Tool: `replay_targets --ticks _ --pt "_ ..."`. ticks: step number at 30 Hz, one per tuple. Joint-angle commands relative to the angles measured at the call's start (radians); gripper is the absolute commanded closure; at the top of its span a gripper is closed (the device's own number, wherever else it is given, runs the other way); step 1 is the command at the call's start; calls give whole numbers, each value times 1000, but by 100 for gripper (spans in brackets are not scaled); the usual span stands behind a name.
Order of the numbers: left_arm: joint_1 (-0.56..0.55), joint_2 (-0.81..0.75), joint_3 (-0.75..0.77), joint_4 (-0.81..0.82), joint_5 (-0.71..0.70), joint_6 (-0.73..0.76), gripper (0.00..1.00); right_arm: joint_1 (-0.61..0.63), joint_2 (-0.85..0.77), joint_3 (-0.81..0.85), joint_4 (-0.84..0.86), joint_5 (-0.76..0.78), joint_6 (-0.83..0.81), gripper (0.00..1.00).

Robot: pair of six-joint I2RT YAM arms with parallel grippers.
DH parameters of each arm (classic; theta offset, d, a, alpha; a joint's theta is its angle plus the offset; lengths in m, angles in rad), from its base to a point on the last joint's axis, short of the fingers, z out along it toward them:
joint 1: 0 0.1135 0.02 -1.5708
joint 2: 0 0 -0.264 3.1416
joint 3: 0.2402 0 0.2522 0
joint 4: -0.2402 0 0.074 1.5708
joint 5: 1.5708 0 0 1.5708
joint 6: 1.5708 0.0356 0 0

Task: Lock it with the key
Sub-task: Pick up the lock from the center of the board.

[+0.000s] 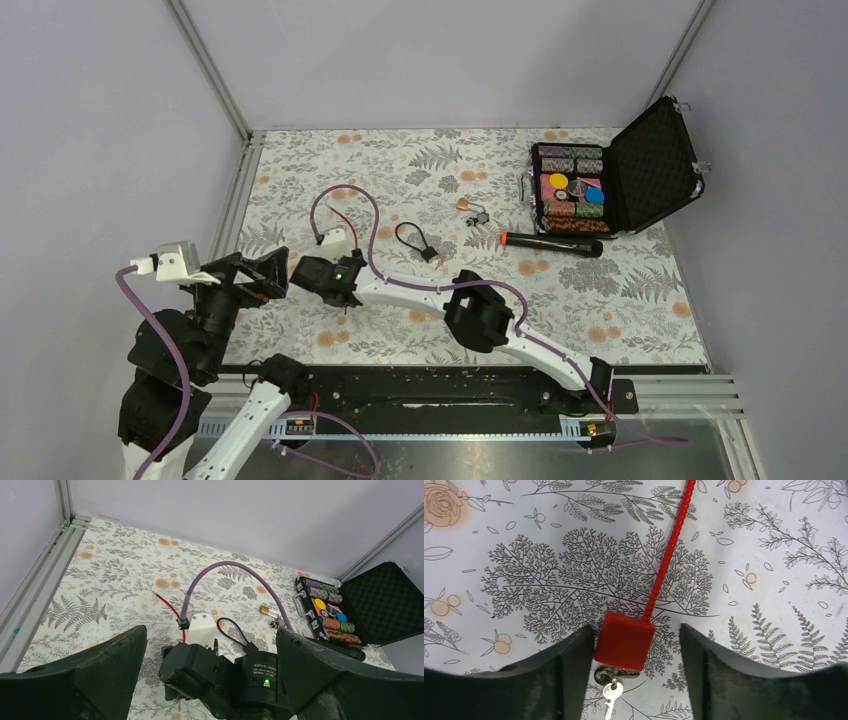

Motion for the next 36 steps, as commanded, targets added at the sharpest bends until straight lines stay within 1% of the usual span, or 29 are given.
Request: replay_targets --ticks 1,2,4,10,12,15,16,18,20,22,27,31,32,34,36 --pt "0 17 23 18 -5 9 1 -7 17 12 -77 78 12 35" --pt "0 19 22 18 -1 7 1 -8 7 -5 -80 78 9 37" --pt "0 22 24 20 1 6 1 -10 -19 -47 -81 80 10 44" --pt "0 26 15 33 10 -1 1 -17 -70 -129 -83 76 49 54" --pt "0 28 14 33 15 -3 1 -20 -84 -150 -75 59 59 59" --pt "0 29 14 33 19 -8 1 -38 -135 -232 -9 16 61 74" --pt "0 30 14 33 22 -8 1 -47 -166 -289 26 1 59 77" --pt "-1 29 13 33 27 -10 1 -71 -245 -399 123 -41 45 81" --pt "0 30 12 35 31 -14 1 -102 -347 -536 265 -94 37 84" --pt "0 35 6 41 36 -17 1 -144 -448 -661 382 -184 28 84" --pt "0 48 -28 75 94 -48 1 -252 -638 -866 540 -392 71 86" --pt "0 73 -88 121 159 -98 1 -328 -750 -995 679 -580 167 87" --pt "0 80 -105 136 180 -113 1 -347 -769 -1021 717 -654 190 87" --pt "0 100 -138 173 223 -147 1 -372 -803 -1064 798 -731 225 87" --pt "0 129 -171 215 265 -187 1 -384 -832 -1088 835 -788 243 87"
